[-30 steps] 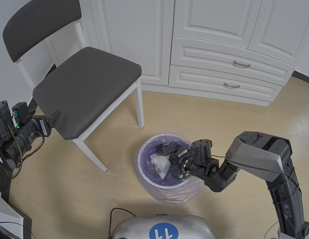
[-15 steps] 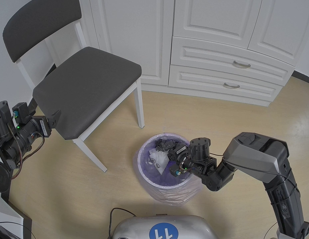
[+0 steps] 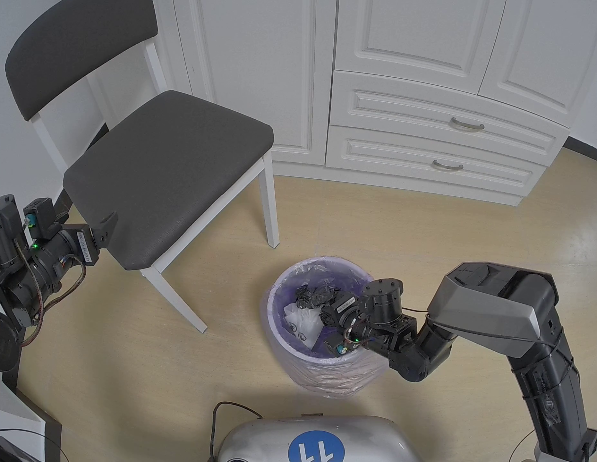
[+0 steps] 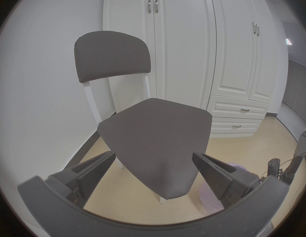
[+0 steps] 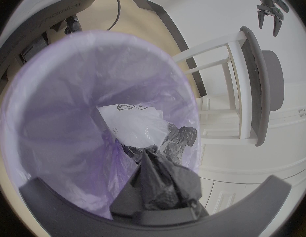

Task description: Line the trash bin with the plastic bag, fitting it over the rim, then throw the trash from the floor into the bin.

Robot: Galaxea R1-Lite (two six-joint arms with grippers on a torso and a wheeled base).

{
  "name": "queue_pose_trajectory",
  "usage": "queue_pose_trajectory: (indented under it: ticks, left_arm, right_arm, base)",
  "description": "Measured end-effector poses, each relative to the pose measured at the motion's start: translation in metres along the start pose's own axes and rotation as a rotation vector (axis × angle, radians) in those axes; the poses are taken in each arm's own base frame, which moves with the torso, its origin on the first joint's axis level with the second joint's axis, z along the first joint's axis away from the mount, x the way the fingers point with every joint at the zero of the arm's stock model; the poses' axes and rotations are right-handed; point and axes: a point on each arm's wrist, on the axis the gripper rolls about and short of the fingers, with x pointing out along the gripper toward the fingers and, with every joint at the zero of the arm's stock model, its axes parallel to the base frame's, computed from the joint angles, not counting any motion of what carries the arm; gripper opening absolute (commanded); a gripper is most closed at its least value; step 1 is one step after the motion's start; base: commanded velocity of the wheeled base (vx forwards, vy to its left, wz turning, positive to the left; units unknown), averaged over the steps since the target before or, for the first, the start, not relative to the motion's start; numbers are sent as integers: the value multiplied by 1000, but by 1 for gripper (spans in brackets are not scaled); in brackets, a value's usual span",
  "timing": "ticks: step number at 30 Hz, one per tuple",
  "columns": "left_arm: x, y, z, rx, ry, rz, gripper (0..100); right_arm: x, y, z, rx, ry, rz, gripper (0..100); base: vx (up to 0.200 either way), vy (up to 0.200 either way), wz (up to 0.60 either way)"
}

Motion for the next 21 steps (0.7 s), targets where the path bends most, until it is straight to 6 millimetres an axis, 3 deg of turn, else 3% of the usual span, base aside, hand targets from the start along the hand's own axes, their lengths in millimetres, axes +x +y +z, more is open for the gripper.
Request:
queue_pose_trajectory:
  ticks: [21]
  left_arm:
    - [0, 0, 0, 0, 0, 0, 100]
  right_arm:
    - [-6, -6, 8, -9, -20, 0, 0]
  base:
    - [0, 0, 0]
